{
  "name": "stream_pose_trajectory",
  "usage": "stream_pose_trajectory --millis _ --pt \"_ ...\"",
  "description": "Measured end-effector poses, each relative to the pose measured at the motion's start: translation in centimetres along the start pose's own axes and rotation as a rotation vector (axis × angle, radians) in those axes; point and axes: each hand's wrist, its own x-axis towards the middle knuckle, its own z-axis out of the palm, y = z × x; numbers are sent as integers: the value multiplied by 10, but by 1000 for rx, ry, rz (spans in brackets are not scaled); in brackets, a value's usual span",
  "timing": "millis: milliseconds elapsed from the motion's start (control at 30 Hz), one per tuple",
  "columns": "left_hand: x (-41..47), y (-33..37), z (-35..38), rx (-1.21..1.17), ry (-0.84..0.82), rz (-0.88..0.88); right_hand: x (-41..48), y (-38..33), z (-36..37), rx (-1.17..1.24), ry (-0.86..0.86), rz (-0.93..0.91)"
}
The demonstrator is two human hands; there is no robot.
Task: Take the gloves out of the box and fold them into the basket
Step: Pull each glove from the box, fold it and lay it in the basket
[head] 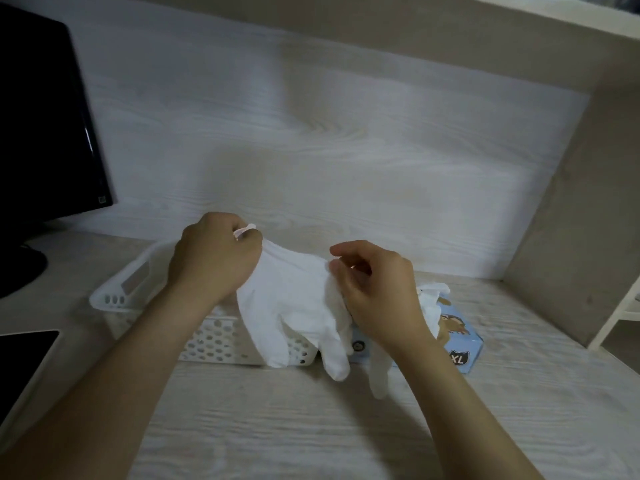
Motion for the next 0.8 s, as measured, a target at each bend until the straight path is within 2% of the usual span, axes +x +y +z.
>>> stream_pose_trajectory --millis 133,233,367,433,500,567,633,800 --pt "3 -5 1 14 72 85 1 -8 1 -18 -85 52" --pt "8 -8 0 -67 46 119 4 -11 -2 -30 -175 129" --pt "12 -11 -2 -365 -74 40 9 -14 -4 81 -128 205" --pt "14 -12 -5 -492 -73 -21 12 -18 -3 183 -95 252" --pt "15 -12 -7 -521 -38 -78 18 -22 2 236 -41 290" --pt "17 -15 -6 -475 10 -125 26 -24 9 223 17 303" --pt "18 -20 -6 -327 52 -114 37 -28 16 152 12 296" --pt "12 -28 -14 41 103 -79 61 -30 39 -108 -178 237"
